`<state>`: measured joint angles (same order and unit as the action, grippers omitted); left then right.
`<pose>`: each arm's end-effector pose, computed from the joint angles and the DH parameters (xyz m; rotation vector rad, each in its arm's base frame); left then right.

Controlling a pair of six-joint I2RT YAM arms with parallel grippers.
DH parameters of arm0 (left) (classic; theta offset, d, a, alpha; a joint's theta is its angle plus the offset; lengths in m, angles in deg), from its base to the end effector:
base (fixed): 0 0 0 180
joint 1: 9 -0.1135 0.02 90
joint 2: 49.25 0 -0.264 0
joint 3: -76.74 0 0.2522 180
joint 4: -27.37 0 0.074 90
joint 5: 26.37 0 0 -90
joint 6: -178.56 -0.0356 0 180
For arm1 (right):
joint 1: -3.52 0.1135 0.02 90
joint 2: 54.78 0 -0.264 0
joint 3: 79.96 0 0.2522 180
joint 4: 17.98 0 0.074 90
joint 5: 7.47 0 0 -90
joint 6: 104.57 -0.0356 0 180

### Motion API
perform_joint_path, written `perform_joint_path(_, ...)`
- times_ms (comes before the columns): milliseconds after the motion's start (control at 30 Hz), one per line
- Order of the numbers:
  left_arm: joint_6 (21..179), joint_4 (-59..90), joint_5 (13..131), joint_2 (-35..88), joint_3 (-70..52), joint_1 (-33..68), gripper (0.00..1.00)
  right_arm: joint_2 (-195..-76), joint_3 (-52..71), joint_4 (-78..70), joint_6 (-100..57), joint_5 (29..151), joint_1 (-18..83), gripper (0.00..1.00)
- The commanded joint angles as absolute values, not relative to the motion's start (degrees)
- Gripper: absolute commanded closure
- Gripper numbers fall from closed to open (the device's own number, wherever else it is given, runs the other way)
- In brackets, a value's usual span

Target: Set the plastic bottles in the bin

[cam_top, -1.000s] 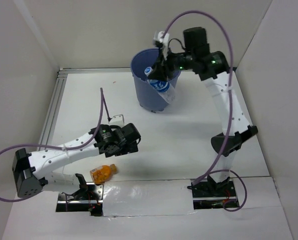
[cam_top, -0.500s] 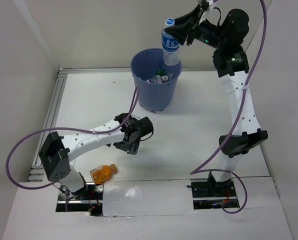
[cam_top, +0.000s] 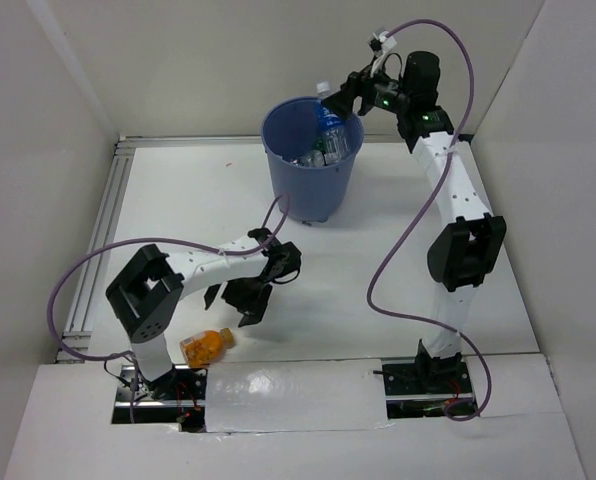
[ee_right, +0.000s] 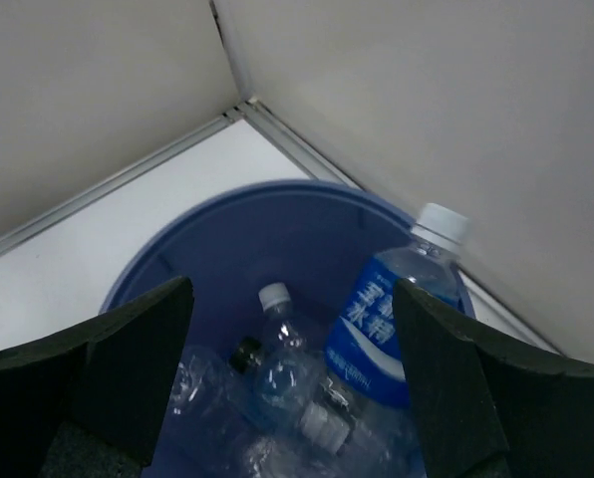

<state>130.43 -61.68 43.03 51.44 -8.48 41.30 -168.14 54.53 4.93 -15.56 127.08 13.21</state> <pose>0.1918 -0.2114 0.2018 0.2886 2.9745 0.6508 0.4485 0.1019 0.4437 -0.7220 1.4798 0.7622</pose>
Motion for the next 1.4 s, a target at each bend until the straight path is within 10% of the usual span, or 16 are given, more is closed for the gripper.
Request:
perform_joint_path(0, 129.0, -64.5, 49.2, 53.1, -8.7, 42.4, 0.0, -161.8, 52.1, 0.5, -18.2, 129.5, 10.4, 0.12)
perform_joint_path(633, 130.0, -63.5, 51.6, 64.3, -2.4, 42.8, 0.02, -144.0, 25.7, -9.8, -23.1, 139.0, 5.0, 0.1)
perform_joint_path(700, 129.4, -63.0, 52.2, 64.9, -2.4, 42.8, 0.09, -142.1, 24.4, -10.4, -23.1, 139.0, 4.4, 0.1)
perform_joint_path(967, 130.8, -64.4, 50.9, 62.0, -7.4, 43.3, 1.0, -136.7, 20.6, -9.2, -21.6, 138.4, 1.8, 0.15)
perform_joint_path(1200, 131.4, -64.4, 54.1, 53.6, -31.5, 44.4, 1.0, -132.5, 21.1, 3.1, -13.7, 136.3, -2.2, 0.64)
perform_joint_path(1367, 126.8, -64.4, 49.9, 53.8, -60.5, 45.1, 1.0, -127.5, 15.8, 9.8, -4.6, 131.9, -6.1, 0.21)
